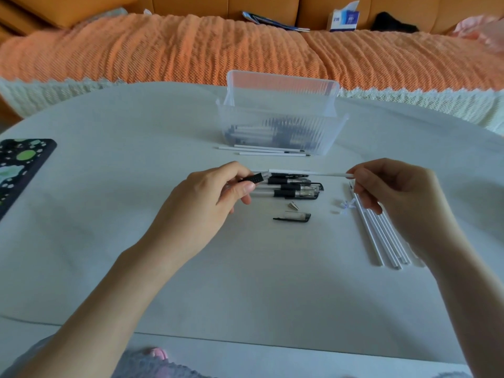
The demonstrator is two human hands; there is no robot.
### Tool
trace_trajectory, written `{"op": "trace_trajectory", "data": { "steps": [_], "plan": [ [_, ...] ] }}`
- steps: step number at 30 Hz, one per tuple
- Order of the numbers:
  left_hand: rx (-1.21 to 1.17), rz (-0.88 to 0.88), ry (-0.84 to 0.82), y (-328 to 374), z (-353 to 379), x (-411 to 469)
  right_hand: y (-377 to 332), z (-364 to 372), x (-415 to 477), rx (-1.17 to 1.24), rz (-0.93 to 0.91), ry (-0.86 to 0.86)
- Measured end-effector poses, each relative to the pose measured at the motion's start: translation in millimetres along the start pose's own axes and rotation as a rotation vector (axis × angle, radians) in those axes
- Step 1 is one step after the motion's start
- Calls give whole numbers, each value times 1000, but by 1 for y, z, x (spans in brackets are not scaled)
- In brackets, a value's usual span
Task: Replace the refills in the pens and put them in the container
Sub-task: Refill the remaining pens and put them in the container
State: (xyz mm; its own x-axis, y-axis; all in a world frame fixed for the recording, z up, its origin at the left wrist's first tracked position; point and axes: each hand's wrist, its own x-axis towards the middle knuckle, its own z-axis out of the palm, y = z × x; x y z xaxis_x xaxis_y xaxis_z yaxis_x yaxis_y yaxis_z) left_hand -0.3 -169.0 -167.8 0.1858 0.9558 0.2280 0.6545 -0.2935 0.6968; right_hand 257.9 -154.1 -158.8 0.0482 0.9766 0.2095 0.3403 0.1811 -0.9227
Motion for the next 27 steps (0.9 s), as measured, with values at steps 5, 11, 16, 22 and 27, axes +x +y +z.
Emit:
{"op": "trace_trajectory", "data": {
  "steps": [5,11,16,22,27],
  "plan": [
    [-1,0,4,0,0,0,1,-3,0,11,2,13],
    [-15,11,-3,-1,0,0,-3,-1,-2,-14,6,0],
    [-17,16,3,0,0,0,-4,-1,-2,-27,14,-4],
    [56,17,-4,-1,-1,-2,-8,-2,-3,-86,-13,-26],
    [87,73,-23,4,6,-4,-14,14,-10,-94,-66,-169]
  ]
}}
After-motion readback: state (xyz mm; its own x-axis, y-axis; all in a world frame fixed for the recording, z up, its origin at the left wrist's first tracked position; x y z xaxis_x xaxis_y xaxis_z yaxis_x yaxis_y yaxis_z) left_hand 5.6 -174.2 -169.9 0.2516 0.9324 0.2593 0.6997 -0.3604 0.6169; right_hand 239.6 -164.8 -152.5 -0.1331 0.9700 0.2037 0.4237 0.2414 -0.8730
